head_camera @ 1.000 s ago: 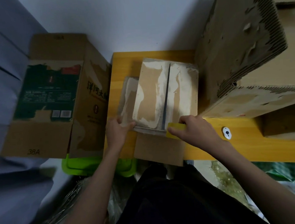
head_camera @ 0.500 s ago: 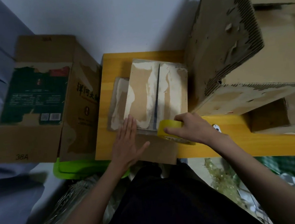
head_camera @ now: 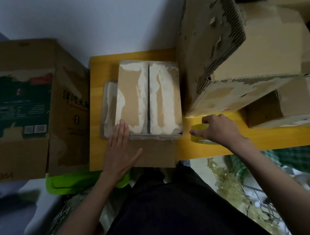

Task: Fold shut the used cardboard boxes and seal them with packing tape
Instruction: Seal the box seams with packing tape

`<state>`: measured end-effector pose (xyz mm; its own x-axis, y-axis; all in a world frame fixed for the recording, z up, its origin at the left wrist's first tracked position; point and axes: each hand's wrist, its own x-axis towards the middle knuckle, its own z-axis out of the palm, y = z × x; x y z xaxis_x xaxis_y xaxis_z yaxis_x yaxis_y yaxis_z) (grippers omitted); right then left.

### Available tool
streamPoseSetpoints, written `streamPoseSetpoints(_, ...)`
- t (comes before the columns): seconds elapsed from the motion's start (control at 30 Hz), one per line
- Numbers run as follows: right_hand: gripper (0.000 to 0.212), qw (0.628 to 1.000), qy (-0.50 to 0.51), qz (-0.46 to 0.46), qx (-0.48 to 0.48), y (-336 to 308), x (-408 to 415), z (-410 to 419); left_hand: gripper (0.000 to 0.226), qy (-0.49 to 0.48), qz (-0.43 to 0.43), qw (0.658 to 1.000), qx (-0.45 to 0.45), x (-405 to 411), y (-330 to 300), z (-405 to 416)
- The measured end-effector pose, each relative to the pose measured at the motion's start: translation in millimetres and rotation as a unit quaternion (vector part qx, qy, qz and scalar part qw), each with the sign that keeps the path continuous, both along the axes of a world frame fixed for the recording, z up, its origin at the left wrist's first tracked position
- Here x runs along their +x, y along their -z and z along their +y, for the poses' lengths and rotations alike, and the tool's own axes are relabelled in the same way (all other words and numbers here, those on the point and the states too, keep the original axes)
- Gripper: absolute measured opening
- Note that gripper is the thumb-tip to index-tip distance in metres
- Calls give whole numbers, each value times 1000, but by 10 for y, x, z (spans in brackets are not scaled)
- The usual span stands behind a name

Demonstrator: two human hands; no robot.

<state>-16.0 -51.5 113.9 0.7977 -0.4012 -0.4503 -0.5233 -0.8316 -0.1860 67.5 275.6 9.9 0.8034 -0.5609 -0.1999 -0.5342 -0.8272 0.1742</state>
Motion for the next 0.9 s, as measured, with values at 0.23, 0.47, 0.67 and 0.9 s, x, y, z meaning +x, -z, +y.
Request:
streamPoseSetpoints(0.23,81,1000,5,16,15,278,22,-67,100,2,2,1000,2,-3,-7,4)
streamPoseSetpoints(0.47,75,997,6,42,70,522,39,-152,101,-5,6,1000,15,-4,15,5)
streamPoseSetpoints(0.67,70,994,-16,36,100,627,79,-216,109,-10,-12,999,49,-130,-124,-376)
streamPoseSetpoints(0.9,67,992,-33,25,121,805,94,-223,70,164,16,985,-49,-262,-88,-1633)
